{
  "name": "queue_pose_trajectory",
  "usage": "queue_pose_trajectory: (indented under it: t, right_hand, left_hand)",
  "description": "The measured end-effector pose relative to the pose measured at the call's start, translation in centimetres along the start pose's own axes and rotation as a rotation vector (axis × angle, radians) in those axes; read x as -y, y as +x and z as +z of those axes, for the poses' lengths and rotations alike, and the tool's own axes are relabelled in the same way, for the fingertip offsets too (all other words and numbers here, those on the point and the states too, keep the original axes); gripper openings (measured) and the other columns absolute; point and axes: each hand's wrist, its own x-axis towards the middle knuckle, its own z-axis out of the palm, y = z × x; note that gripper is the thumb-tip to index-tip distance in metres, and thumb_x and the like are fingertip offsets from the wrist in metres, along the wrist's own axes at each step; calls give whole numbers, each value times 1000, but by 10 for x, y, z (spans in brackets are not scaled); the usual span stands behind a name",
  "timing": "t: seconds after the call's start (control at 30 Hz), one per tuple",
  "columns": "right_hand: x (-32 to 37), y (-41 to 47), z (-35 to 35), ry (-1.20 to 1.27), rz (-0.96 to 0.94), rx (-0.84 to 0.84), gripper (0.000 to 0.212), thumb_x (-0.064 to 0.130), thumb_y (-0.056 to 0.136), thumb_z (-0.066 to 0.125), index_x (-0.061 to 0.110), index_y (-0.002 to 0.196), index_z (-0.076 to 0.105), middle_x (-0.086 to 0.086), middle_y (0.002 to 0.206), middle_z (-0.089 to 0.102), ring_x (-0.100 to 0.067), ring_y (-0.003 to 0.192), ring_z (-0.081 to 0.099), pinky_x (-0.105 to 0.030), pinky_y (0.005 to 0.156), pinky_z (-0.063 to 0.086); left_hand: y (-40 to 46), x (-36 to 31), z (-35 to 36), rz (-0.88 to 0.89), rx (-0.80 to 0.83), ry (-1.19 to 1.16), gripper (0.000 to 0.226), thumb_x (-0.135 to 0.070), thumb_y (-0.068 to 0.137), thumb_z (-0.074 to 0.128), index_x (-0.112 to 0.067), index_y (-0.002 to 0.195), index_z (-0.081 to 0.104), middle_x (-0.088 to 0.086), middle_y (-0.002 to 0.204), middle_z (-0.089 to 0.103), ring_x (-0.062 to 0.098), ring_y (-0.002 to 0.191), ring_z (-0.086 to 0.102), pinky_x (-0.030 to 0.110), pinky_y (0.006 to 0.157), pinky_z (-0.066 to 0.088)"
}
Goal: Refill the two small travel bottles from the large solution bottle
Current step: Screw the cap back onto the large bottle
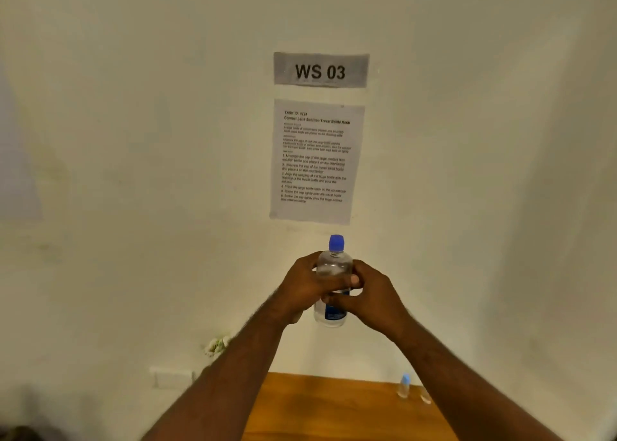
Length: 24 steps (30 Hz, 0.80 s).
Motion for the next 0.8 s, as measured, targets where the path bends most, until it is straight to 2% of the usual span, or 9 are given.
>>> queue_pose_trajectory:
  t: [0.07,0.13,0.2,0.27,0.33,0.47,0.6,0.8]
  right_hand:
    - [-14,2,17,-45,38,9,61,38,66,88,28,118,58,18,102,67,-2,91,65,-16,78,50]
    - [-33,4,37,-79,86,34,65,39,64,88,27,119,55,14,103,66,-8,91,66,-23,78,54]
    - [-51,2,58,-75,126,59,69,37,65,88,26,123,52,11,107,64,-12,93,65,-23,78,52]
    - [-71,0,81,-39,170,93,70,35,69,87,24,127,49,11,111,61,-13,97,62,-21,79,47]
    - [-91,-2,104,-20,210,131,69,36,72,86,24,127,47,12,113,58,-12,98,59,-21,82,45]
    - [-133,-1,151,-51,253,207,72,35,68,88,25,126,46,6,117,61,-13,97,59,-23,81,48]
    - [-169,2,198,-64,313,273,71,33,67,89,31,122,44,6,114,61,-15,97,61,-29,82,51]
    - [-217,16,262,-110,335,351,75,27,64,90,18,126,48,-4,117,65,-23,100,63,-30,81,52]
  left_hand:
    - [-6,20,-3,-28,25,-1,47,-25,78,87,-24,121,68,3,114,76,20,108,73,43,98,58]
    - [-13,43,-8,-56,26,34,53,-28,78,87,-28,126,64,-4,119,74,14,111,70,30,94,57]
    - [-24,69,-14,-70,-11,93,67,-43,74,86,-32,134,58,-11,129,68,8,120,63,26,97,51]
    - [-41,104,-24,-92,-105,180,77,-62,72,77,-34,140,52,-14,140,59,5,131,53,30,106,44]
    - [-60,145,-37,-95,-217,309,79,-73,76,67,-36,143,48,-14,146,53,5,134,48,36,110,44]
    - [-96,214,-62,-212,-322,603,86,-77,78,61,-35,149,38,-5,156,42,14,143,38,40,116,40]
    - [-122,268,-79,-350,-337,857,97,-82,80,51,-31,157,22,0,166,23,22,155,18,42,121,27]
    - [-134,327,-90,-485,-264,1022,101,-86,81,41,-29,160,13,0,171,8,22,157,3,44,124,5]
